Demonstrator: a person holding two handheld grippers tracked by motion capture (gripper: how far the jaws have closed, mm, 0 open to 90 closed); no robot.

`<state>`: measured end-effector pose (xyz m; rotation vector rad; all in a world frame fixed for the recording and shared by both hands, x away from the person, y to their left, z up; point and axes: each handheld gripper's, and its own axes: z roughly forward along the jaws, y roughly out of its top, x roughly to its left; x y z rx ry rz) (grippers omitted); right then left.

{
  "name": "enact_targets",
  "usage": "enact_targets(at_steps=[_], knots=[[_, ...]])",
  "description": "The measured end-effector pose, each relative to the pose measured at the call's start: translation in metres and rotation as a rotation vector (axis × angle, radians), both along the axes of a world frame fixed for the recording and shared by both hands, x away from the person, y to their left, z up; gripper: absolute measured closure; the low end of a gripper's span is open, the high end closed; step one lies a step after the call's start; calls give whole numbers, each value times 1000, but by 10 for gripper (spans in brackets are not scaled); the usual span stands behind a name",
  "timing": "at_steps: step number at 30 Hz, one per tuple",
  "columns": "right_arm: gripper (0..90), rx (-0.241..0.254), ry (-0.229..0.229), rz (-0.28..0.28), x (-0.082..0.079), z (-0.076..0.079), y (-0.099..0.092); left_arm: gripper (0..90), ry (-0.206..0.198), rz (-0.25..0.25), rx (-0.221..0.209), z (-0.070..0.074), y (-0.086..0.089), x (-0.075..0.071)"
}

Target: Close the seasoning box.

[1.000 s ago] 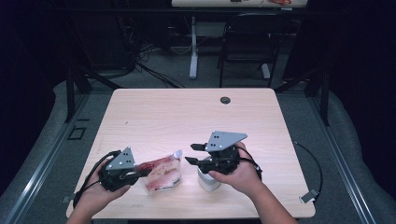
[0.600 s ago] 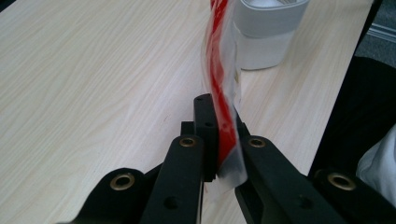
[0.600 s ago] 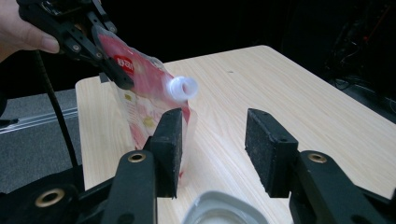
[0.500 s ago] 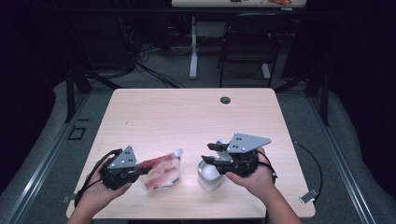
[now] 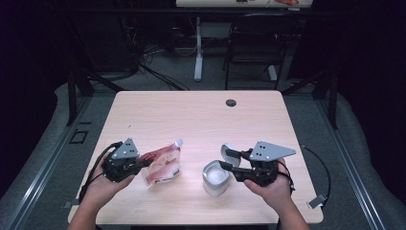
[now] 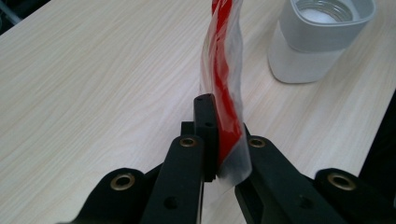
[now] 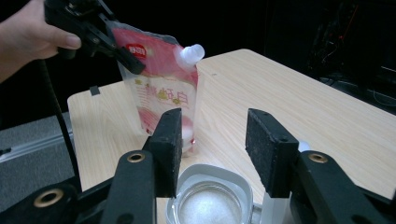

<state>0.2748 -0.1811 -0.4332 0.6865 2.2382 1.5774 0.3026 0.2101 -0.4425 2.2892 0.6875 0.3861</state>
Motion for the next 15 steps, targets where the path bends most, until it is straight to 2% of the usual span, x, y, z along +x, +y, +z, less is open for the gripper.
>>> enact_targets(at_steps=[3,6,11,15], knots=[[564,16,3,-7,-2,-3,-4,900,-2,25,-2,-2,0,8],[557,-4,4,-20,-2,-4,-7,900,-2,47,-9,-3,2,15],[555,-9,3,-21,-3,-5,-8,900,-8,83,-16,-4,3,26],[555,-9,6,-26,-3,-7,-8,900,-33,108,-15,-6,3,30]])
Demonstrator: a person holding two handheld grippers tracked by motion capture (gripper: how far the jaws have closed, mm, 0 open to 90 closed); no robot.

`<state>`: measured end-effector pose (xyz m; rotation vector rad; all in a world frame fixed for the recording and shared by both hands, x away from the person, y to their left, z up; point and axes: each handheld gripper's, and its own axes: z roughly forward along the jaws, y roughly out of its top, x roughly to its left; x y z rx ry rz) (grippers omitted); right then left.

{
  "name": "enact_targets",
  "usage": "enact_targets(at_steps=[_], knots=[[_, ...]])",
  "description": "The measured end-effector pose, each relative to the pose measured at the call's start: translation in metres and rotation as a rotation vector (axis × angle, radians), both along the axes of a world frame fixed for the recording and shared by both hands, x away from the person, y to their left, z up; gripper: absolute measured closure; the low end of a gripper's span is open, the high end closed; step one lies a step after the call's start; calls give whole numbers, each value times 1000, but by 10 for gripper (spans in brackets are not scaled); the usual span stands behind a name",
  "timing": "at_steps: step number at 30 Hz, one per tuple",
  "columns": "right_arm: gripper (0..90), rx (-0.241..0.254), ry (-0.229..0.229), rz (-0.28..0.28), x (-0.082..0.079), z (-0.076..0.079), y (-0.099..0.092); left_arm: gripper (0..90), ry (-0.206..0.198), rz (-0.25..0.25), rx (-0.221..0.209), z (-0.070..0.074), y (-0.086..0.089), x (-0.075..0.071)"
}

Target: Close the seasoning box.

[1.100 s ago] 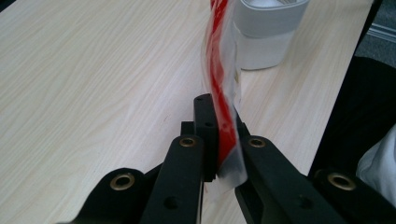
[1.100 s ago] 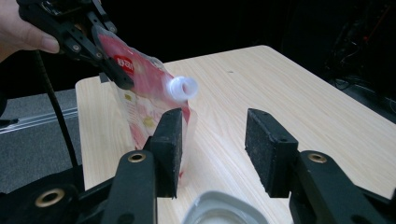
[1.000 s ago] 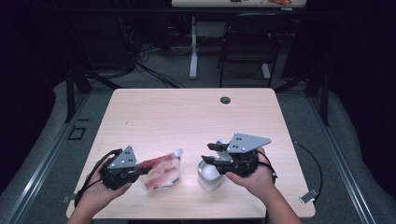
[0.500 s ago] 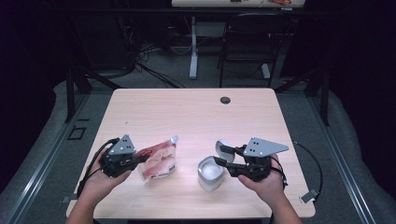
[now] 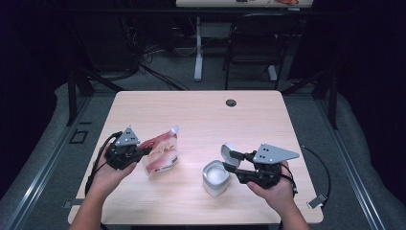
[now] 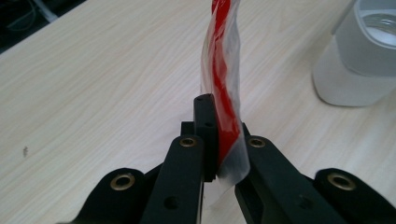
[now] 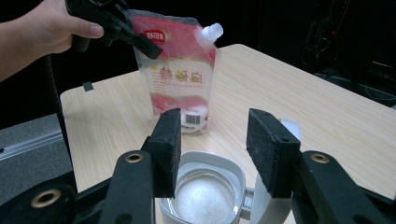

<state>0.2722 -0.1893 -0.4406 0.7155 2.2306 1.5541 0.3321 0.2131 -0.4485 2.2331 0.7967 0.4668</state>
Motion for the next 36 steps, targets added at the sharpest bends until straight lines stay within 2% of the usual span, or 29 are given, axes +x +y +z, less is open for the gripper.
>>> enact_targets(at_steps=[5,7,10,13,20,30,36], knots=[[555,14,-1,-3,-1,0,-1,900,-20,29,-28,-5,4,0],[554,17,-1,-5,-1,0,-1,900,-31,34,-27,-6,6,-1],[554,15,3,-9,-1,-1,-2,886,-26,38,-49,-7,7,-3],[554,19,4,-9,0,-1,-3,851,-23,45,-68,-9,8,-3],[554,31,5,-18,1,-1,-7,741,-4,55,-76,-14,7,-5],[553,28,5,-22,0,-1,-7,579,-11,69,-83,-15,7,-11],[553,35,3,-31,-1,0,-12,549,5,79,-110,-14,12,-14]])
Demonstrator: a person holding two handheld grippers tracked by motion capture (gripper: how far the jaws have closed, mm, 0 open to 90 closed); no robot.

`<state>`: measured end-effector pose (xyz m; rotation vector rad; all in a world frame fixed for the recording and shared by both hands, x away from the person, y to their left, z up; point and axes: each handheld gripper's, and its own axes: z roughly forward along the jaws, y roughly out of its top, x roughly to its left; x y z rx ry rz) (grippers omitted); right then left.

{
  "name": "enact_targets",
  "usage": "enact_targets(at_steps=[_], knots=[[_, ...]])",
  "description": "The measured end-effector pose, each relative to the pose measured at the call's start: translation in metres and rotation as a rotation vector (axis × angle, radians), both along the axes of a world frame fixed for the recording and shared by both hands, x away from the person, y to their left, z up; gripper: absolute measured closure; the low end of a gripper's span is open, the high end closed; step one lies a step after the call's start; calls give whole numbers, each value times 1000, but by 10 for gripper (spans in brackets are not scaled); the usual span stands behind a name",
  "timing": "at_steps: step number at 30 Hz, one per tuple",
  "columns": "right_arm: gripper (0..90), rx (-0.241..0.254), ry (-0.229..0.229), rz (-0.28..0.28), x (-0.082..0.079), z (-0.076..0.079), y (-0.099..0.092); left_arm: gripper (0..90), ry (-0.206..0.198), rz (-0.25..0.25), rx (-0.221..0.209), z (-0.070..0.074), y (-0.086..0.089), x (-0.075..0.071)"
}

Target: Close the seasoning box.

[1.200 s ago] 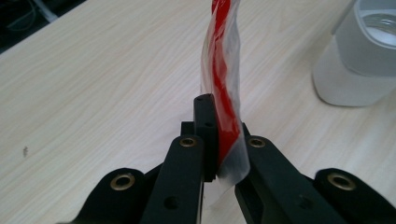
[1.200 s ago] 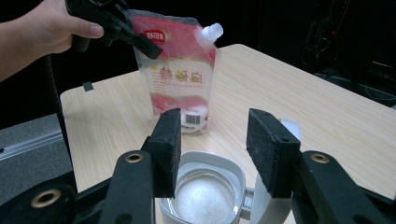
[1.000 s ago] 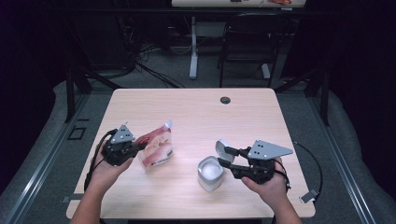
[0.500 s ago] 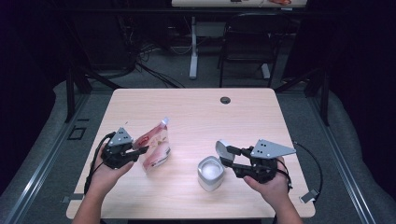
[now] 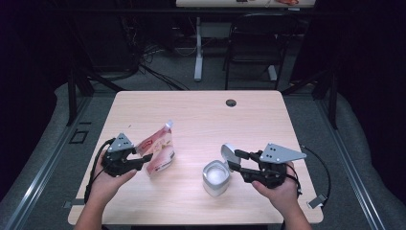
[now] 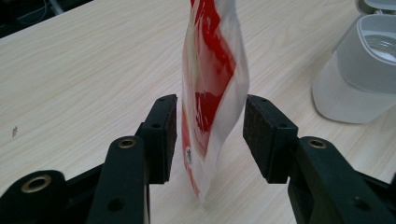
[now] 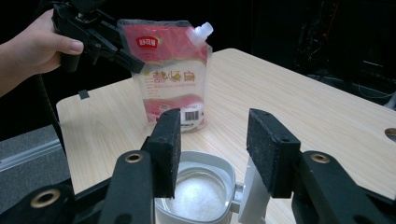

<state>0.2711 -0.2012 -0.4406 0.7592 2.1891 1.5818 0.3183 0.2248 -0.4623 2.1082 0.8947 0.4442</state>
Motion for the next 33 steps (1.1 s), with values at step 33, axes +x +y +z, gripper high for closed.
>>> enact_targets(at_steps=[33], knots=[[565,38,-30,-63,-1,5,-21,477,23,69,8,-17,32,-32]])
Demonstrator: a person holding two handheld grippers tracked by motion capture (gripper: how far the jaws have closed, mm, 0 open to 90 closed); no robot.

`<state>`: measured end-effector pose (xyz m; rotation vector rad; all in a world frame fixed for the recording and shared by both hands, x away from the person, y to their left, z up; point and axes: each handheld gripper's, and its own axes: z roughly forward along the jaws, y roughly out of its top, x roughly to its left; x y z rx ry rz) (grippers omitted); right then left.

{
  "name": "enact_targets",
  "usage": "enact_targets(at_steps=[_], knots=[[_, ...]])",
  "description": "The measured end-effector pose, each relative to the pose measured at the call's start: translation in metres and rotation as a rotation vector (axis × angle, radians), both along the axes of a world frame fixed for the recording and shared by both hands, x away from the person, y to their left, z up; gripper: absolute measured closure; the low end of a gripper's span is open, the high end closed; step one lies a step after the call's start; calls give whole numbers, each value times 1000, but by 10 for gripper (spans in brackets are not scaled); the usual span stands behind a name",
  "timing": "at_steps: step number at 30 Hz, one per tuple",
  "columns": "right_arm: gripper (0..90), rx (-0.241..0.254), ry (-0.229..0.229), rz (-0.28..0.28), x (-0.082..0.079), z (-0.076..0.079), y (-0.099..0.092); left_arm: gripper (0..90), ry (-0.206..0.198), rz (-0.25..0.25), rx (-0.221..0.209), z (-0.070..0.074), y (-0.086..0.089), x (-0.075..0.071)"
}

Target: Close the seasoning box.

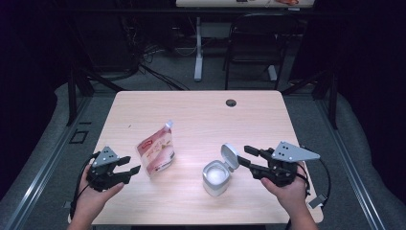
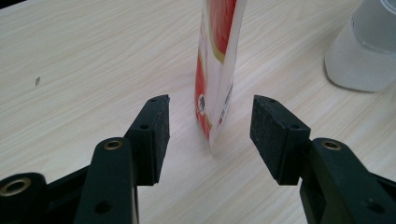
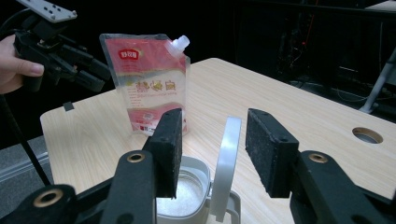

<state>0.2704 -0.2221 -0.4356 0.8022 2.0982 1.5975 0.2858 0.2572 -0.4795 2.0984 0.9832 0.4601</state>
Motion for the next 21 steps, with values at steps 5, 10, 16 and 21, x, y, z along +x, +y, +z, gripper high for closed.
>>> enact_targets(at_steps=[5,10,16,21], knots=[[565,1,2,-3,0,0,-1,478,-4,18,-9,-8,5,-4],[565,10,2,-16,0,2,-7,478,2,32,-30,-14,8,-6],[570,33,17,-51,4,1,-18,479,6,31,-25,-22,5,-7],[577,42,25,-83,6,-2,-23,480,22,30,-66,-26,6,-8]])
